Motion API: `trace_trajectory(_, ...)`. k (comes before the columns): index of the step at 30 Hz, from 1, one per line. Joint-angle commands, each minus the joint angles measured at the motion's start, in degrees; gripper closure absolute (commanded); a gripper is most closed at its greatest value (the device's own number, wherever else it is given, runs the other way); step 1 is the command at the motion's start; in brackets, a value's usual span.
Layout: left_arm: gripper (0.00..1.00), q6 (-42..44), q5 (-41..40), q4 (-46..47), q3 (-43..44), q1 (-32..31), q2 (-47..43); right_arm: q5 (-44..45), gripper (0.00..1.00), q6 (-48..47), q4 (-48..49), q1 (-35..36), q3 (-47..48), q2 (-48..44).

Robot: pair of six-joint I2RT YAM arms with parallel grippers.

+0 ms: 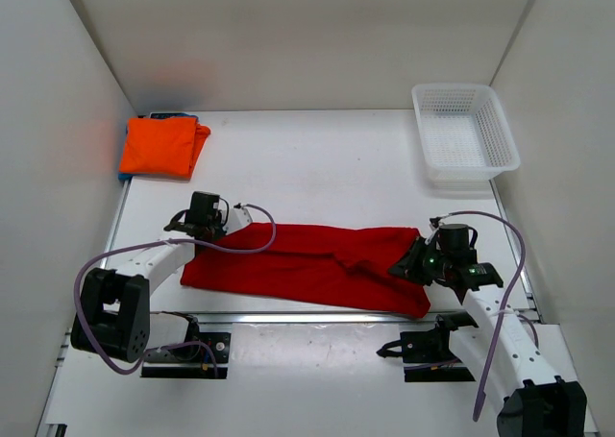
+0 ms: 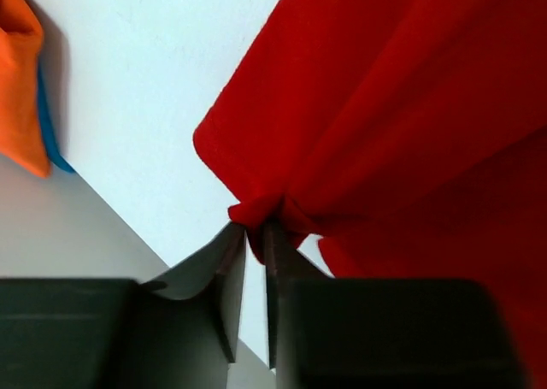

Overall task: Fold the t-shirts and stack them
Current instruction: Fold the other side of the tshirt into a rectangle

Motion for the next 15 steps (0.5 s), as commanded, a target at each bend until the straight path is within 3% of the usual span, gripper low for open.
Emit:
trace_trajectory(1,0.73,-0.5,-0.9,-1.9,1.0,-0.3,-2.5,0.3,0.83,-1.5,-1.8,0.7,2.1,-1.0)
trace_trajectory(2,0.64,-0.7,-0.7,-2.9,1.5,-0.3,-2.7,0.2,0.80,-1.2,-2.2,1.2,2.2,-1.1)
trace_trajectory(6,0.48,-2.1,1.5,-10.5,5.6,0.1,-3.3,0.4,0.70,-2.5,-4.9,1.7,4.3,-1.7)
trace_trajectory(7,0.31,-2.9,1.9,-13.1,6.7,0.2,-3.4,1.1,0.68,-2.8,-6.5,1.5,4.8,-1.5)
trace_trajectory(11,0.28,-7.6,7.6,-21.9,12.7,1.8,-3.8,1.9,0.68,-4.9,-8.9,0.9,8.4,-2.2)
trace_trajectory(15,0.28,-18.1,14.3,-22.0,17.8,3.8,-3.9,4.1,0.68,-4.0,-7.5,2.8,12.2,0.0)
